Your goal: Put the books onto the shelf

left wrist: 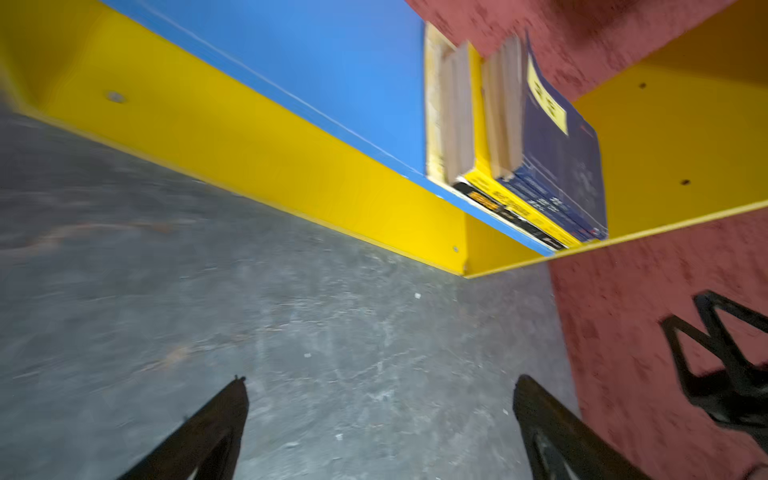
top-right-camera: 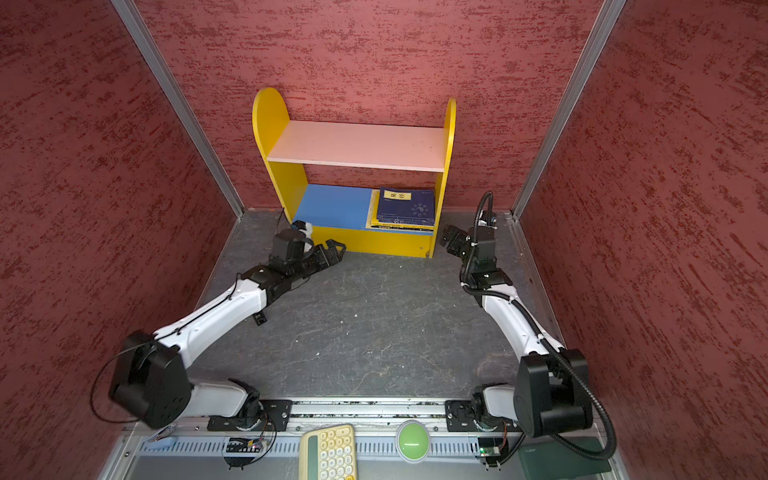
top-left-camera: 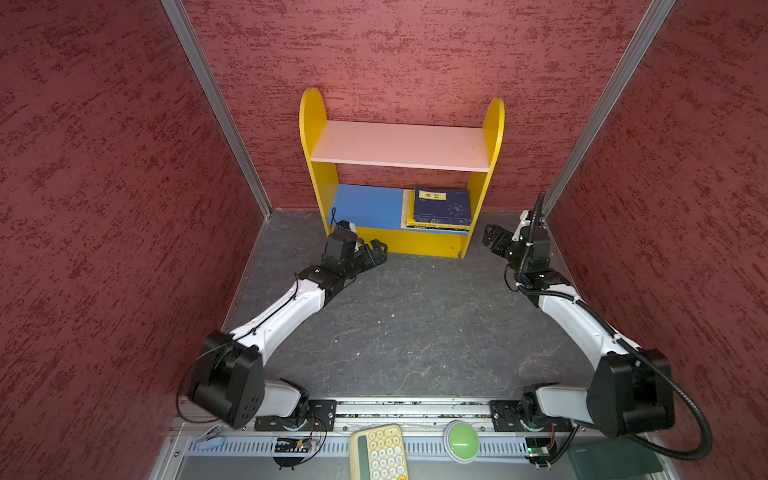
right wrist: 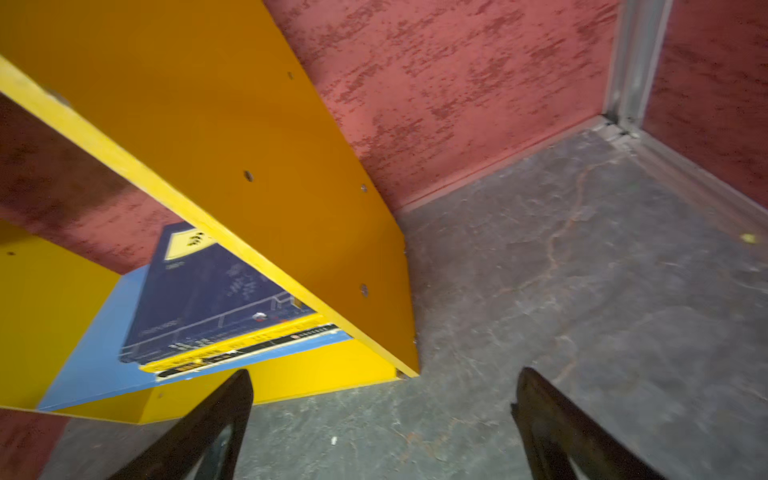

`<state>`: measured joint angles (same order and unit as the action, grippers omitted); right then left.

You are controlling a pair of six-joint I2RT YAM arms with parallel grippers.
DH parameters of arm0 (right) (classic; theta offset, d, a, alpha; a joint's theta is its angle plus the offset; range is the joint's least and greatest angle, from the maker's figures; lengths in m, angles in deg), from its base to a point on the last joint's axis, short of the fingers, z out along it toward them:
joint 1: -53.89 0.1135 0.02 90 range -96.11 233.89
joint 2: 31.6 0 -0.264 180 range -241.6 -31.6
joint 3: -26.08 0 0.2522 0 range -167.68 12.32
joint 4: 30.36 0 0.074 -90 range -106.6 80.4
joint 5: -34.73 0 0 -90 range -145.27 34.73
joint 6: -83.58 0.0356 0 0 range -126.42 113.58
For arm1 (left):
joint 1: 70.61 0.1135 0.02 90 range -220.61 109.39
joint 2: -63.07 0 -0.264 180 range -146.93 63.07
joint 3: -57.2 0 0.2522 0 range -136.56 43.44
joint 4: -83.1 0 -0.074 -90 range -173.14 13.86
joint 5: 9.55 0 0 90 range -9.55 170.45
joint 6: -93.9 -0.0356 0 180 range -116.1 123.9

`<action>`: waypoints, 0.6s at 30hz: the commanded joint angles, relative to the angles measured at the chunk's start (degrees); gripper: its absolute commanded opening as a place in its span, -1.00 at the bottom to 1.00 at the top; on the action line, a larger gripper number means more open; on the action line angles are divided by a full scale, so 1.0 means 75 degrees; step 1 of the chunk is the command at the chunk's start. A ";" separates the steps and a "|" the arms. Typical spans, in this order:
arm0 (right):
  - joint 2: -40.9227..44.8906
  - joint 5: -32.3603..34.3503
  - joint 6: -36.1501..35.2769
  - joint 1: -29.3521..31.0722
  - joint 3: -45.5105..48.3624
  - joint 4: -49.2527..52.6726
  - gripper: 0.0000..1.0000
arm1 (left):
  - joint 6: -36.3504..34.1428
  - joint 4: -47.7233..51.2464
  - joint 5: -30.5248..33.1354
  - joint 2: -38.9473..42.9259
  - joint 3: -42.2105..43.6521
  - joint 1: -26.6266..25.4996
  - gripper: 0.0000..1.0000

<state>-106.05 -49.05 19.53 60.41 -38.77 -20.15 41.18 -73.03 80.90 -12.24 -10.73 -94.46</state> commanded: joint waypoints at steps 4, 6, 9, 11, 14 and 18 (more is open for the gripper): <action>0.0397 0.2100 -0.1117 -0.0260 0.0961 -0.0211 0.97 | -0.1100 0.0357 0.4467 0.2421 0.2033 0.0452 0.99; 0.0430 0.1971 -0.1095 -0.0603 0.1197 -0.0272 0.97 | -0.1902 -0.0527 0.5111 0.3166 0.3010 0.0521 0.99; 0.0456 0.1407 -0.1091 -0.1192 0.1721 -0.0777 0.97 | -0.3131 -0.2397 0.5800 0.4085 0.4578 0.0628 0.99; 0.0488 0.1109 -0.1221 -0.1452 0.2225 -0.1468 0.97 | -0.3503 -0.3251 0.5885 0.4510 0.5191 0.0860 0.99; 0.0474 0.1063 -0.1545 -0.1619 0.2800 -0.2485 0.98 | -0.4053 -0.4153 0.5522 0.4760 0.5762 0.1427 0.99; 0.0071 0.1093 -0.2022 -0.1735 0.3230 -0.3770 0.98 | -0.3781 -0.4911 0.4724 0.4079 0.6163 0.2175 0.99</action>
<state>-104.24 -40.02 8.65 47.89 -15.21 -36.20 15.15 -100.24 119.06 20.70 34.43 -80.50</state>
